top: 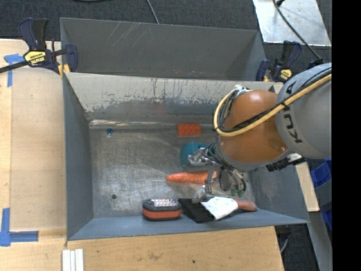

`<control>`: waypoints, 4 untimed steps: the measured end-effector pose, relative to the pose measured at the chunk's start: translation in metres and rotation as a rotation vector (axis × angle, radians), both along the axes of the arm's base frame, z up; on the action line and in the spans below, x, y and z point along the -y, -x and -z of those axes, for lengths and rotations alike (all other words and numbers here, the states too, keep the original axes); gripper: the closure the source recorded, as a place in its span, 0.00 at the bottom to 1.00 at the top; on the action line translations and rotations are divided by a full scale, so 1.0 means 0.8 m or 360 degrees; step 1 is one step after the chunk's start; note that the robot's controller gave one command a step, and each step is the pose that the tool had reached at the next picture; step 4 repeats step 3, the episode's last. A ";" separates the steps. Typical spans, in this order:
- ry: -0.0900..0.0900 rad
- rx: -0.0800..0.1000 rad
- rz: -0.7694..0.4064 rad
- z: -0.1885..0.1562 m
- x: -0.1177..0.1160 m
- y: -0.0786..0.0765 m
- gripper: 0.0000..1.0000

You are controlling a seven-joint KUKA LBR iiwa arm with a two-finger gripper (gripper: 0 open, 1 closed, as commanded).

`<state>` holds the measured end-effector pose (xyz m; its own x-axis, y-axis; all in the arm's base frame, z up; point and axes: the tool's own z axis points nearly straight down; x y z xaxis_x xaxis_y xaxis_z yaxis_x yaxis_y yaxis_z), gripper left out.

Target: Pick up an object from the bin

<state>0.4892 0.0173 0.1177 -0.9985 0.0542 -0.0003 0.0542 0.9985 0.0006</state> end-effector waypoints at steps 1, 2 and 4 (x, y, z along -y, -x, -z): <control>-0.0016 0.0002 0.0029 0.051 0.000 -0.033 1.00; -0.0016 0.0002 0.0029 0.051 0.000 -0.033 1.00; 0.0001 0.0008 -0.0156 -0.132 -0.032 -0.032 1.00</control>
Offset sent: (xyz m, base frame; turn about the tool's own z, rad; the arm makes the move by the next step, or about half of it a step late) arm 0.0000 0.0000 0.0000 0.0000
